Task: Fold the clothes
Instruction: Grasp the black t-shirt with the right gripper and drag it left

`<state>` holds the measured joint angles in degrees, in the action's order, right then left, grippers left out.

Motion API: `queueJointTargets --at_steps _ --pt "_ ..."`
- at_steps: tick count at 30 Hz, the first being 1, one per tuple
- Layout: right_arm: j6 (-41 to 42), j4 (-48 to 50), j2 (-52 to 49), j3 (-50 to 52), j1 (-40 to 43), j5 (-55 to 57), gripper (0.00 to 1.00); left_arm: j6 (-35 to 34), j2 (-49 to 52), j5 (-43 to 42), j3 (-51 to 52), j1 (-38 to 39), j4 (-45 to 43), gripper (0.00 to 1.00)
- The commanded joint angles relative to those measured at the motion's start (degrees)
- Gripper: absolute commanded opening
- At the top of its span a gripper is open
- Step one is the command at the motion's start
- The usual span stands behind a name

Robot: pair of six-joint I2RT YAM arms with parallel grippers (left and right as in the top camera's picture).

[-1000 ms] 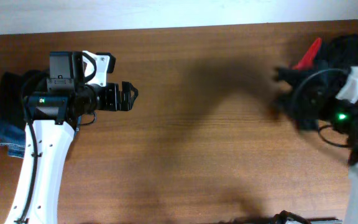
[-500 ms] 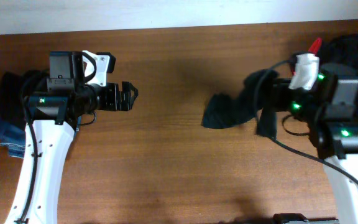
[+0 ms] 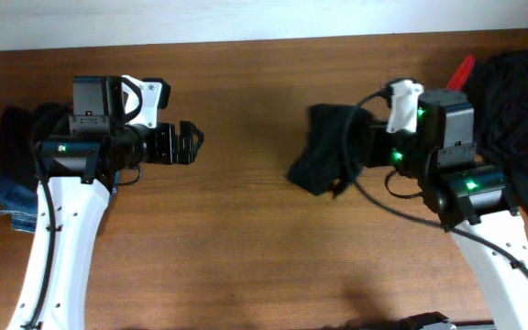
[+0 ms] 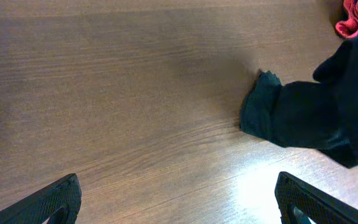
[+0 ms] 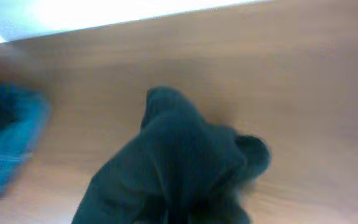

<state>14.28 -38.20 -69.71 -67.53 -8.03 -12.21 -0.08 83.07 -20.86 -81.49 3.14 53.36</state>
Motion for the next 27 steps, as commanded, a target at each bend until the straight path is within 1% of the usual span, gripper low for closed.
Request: queueJointTargets --at_steps 1,5,7,9,13,17,20,21,22,23,24,27 --pt "7.5 -5.01 0.66 -3.56 2.97 25.05 0.04 -0.33 -0.02 -0.81 -0.94 -0.15 0.24 0.99" --pt "7.72 -9.55 1.38 -9.62 4.68 28.57 0.04 -0.35 -0.02 -0.81 -0.94 -0.15 0.09 0.99" --pt "9.94 -11.41 1.38 -12.85 4.68 28.24 0.04 -0.35 -0.02 -0.81 -0.94 -0.15 0.02 0.99" --pt "12.7 -12.61 1.36 -15.23 4.61 25.81 0.04 -0.35 -0.02 -0.83 -0.94 -0.15 0.02 0.99" --pt "17.86 -12.61 0.63 -15.56 3.13 20.87 0.04 -0.35 -0.02 -0.81 -0.94 -0.15 0.02 0.99" --pt "22.05 -12.68 -3.39 -14.56 -1.14 18.05 0.04 -0.35 -0.02 -0.83 -0.94 -0.15 0.04 0.99" --pt "27.1 -12.61 -9.27 -13.99 -6.43 14.73 0.04 -0.35 -0.02 -0.83 -0.94 -0.15 0.07 0.99" --pt "28.33 -12.35 -11.54 -13.99 -8.5 13.57 0.06 -0.35 -0.02 -0.83 -0.94 -0.13 0.07 0.99" --pt "28.72 -11.76 -13.62 -13.99 -10.49 12.48 0.15 -0.35 -0.02 -0.83 -0.94 -0.13 0.07 0.99" --pt "28.65 -10.73 -16.13 -14.01 -13.03 11.58 0.33 -0.35 -0.02 -0.83 -0.94 -0.15 0.09 0.99" --pt "28.63 -10.01 -18.1 -14.01 -15.13 11.78 0.46 -0.35 -0.02 -0.83 -0.94 -0.15 0.11 0.99" --pt "28.0 -9.38 -21.05 -14.03 -18.51 15.91 0.66 -0.35 -0.02 -0.85 -0.94 -0.13 0.11 0.99"
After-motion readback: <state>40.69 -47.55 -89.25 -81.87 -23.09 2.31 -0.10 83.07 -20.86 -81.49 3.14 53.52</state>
